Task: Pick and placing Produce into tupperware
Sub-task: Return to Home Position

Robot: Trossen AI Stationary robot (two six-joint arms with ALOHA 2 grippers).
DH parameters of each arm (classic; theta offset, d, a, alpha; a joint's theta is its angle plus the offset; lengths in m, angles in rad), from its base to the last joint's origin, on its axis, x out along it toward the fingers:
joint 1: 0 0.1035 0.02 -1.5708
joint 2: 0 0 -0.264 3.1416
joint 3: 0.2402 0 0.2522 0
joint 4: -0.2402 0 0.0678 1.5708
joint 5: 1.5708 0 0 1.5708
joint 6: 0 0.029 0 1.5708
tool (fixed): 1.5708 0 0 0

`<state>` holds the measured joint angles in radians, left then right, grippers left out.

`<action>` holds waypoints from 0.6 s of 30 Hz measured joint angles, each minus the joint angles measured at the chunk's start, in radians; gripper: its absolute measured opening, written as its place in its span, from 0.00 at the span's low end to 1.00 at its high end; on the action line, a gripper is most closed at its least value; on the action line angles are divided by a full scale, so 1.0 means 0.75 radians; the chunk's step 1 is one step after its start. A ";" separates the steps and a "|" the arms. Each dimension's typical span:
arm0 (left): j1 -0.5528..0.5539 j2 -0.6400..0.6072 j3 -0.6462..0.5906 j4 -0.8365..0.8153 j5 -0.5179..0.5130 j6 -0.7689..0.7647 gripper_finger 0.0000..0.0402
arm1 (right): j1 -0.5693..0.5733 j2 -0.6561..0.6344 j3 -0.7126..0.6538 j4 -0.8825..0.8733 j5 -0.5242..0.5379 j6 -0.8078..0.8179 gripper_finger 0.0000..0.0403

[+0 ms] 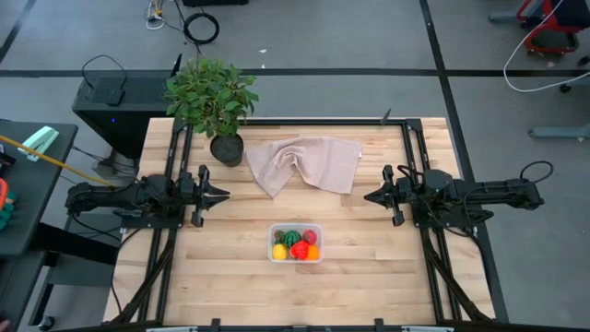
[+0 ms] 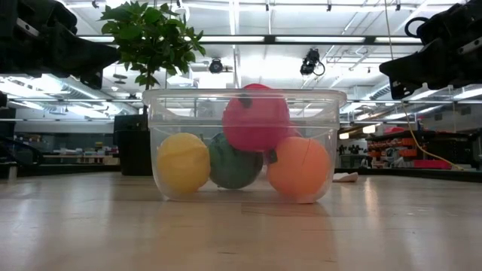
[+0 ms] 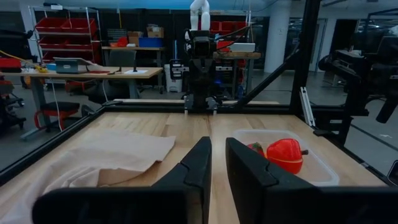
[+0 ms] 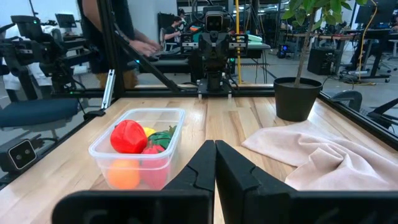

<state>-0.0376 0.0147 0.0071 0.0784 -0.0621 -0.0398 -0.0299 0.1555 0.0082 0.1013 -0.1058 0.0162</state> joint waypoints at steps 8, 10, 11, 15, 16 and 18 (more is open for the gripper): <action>0.000 0.000 0.000 0.000 0.000 0.000 0.15 | 0.000 0.000 0.000 0.000 0.000 0.000 0.04; 0.000 0.000 0.000 0.000 0.000 -0.001 0.15 | 0.000 0.000 0.000 0.000 0.000 0.000 0.04; 0.000 0.000 0.000 0.000 0.000 -0.001 0.15 | 0.000 0.000 0.000 0.000 0.000 0.000 0.04; 0.000 0.000 0.000 0.000 0.000 0.000 0.15 | 0.000 0.000 0.000 0.000 0.000 0.000 0.04; 0.000 0.000 0.000 0.000 0.000 0.000 0.14 | 0.000 0.000 0.000 0.000 0.000 0.000 0.04; 0.000 0.000 0.000 0.000 0.000 -0.001 0.14 | 0.000 0.000 0.000 0.000 0.000 0.000 0.04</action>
<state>-0.0378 0.0147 0.0071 0.0784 -0.0620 -0.0402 -0.0302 0.1555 0.0082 0.1015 -0.1057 0.0159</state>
